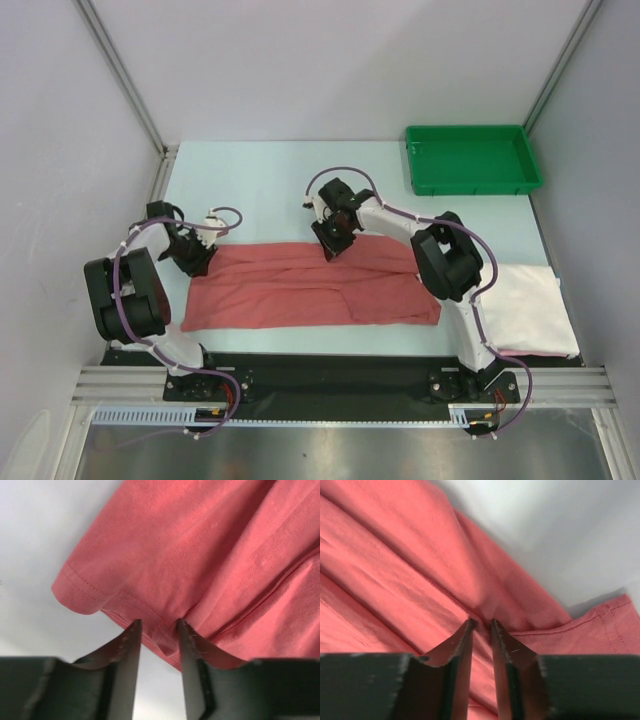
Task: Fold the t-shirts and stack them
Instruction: Fold the tshirt
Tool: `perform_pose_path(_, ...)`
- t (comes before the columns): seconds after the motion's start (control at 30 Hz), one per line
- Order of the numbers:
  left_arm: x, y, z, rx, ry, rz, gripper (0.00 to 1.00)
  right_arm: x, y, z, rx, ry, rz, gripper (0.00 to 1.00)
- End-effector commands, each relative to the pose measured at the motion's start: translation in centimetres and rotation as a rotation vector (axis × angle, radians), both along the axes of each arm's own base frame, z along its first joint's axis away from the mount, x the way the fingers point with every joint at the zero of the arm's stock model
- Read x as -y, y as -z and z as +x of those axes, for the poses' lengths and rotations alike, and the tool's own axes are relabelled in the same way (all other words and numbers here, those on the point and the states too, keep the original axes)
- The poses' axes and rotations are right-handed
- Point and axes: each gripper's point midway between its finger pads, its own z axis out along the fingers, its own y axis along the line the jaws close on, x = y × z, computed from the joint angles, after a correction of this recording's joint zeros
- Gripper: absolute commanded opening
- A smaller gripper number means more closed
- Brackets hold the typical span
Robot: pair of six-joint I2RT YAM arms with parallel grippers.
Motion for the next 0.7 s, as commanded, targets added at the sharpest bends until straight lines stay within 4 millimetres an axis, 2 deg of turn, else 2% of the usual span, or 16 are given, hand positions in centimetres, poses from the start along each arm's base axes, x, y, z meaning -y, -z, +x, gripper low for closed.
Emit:
perform_pose_path(0.0,0.2,-0.6,0.4,0.039,0.032,0.000,0.38,-0.1,-2.2,-1.1,0.003,-0.042,0.017,0.25)
perform_pose_path(0.1,0.3,-0.8,0.4,0.041,0.033,-0.004,0.27,-0.2,-2.8,-1.9,-0.001,-0.056,0.032,0.21)
perform_pose_path(0.17,0.4,-0.9,0.3,0.037,0.034,-0.008,0.22,0.1,-2.8,-2.4,-0.003,-0.059,0.013,0.15)
perform_pose_path(0.23,0.3,-0.8,0.1,0.032,0.040,-0.004,0.18,0.2,-3.1,-2.9,-0.002,-0.056,0.001,0.12)
perform_pose_path(0.43,0.4,-0.7,-0.4,0.022,0.045,-0.004,0.00,0.4,-4.3,-3.5,0.018,-0.045,0.002,0.15)
perform_pose_path(0.5,0.5,-0.7,-0.5,0.019,0.048,-0.006,0.00,0.8,-4.5,-3.7,0.028,-0.041,-0.012,0.15)
perform_pose_path(0.63,0.6,-0.8,-0.9,0.010,0.058,-0.008,0.00,1.2,-3.5,-4.8,-0.013,-0.041,-0.020,0.01)
perform_pose_path(0.67,0.6,-1.0,-0.9,0.010,0.061,-0.004,0.00,1.2,-3.4,-5.0,-0.018,-0.039,-0.021,0.01)
